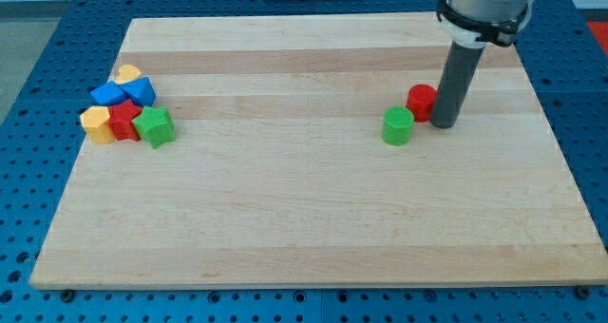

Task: Move green circle closer to the blue triangle

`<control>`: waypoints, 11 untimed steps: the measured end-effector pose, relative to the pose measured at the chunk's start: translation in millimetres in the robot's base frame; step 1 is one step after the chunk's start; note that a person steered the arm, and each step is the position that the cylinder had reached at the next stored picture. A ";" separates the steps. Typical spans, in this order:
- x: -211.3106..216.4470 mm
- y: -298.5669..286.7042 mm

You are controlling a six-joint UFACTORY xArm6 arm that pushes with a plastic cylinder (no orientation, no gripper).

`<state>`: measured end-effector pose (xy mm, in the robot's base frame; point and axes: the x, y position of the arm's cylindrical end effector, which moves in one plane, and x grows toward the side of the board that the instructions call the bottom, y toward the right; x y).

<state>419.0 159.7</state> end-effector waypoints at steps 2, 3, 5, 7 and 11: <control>17.0 -21.9; 11.2 -63.6; 2.3 -161.9; 17.2 -199.6; 2.6 -284.4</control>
